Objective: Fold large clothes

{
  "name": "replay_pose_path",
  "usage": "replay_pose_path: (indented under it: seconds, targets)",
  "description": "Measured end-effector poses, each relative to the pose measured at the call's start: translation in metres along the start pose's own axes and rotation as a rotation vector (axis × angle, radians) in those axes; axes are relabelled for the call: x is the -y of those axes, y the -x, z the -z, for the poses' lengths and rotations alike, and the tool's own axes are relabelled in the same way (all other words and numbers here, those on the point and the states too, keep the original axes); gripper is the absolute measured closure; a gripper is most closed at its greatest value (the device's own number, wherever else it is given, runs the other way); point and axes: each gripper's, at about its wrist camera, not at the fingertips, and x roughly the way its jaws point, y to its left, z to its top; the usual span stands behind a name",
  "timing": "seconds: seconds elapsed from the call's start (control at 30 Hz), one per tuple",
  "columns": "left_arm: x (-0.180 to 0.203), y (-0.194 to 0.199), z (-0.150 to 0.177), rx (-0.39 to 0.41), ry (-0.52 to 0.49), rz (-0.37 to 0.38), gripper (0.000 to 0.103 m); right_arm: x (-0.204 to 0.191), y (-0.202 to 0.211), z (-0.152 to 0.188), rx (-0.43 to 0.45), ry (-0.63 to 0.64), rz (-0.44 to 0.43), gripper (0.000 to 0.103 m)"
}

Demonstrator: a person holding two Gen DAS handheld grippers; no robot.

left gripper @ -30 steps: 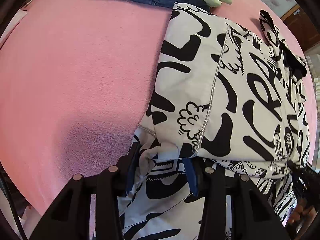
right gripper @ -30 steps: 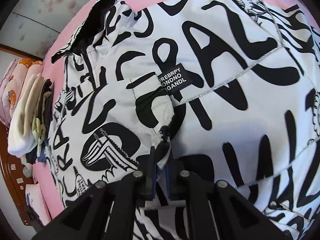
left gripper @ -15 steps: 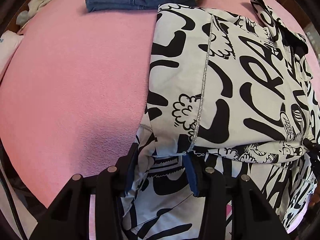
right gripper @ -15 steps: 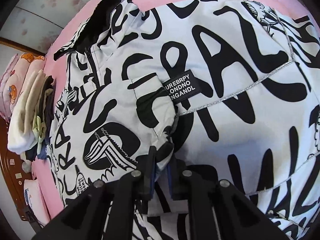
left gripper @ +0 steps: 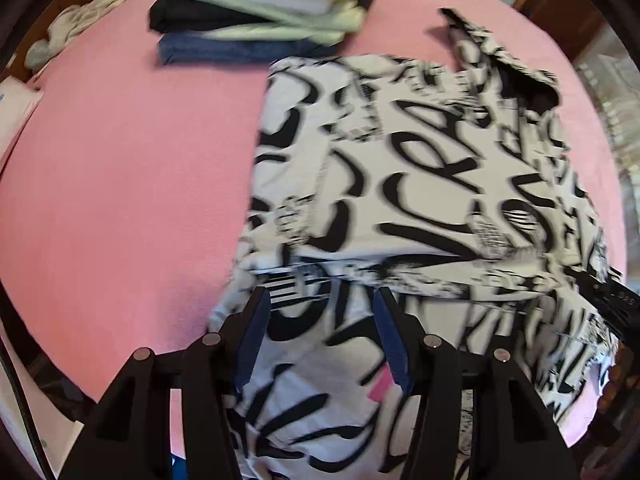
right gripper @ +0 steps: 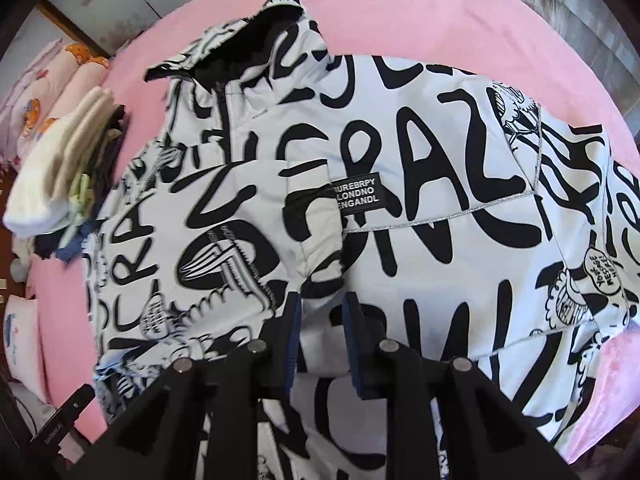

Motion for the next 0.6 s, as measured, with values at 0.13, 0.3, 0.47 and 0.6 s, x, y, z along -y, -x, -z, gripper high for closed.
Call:
replay_pose_path:
  seconds: [0.13,0.3,0.47,0.6]
  targets:
    - [0.029,0.010,0.002,0.021,-0.050,0.073,0.052,-0.013,0.011,0.010,-0.005,0.041,-0.103,0.082]
    - [0.054,0.001,0.000,0.004,-0.100,0.140,0.090,-0.051,0.007,0.025,-0.017,0.158,-0.256,0.087]
    - [0.062,-0.015,-0.012,0.002,-0.091,0.212,0.095,-0.090,-0.008,0.031,-0.019,0.274,-0.336,0.103]
    - [0.061,-0.037,-0.023,-0.027,-0.066,0.239,0.096,-0.104,-0.036,0.026,-0.043,0.228,-0.440,0.103]
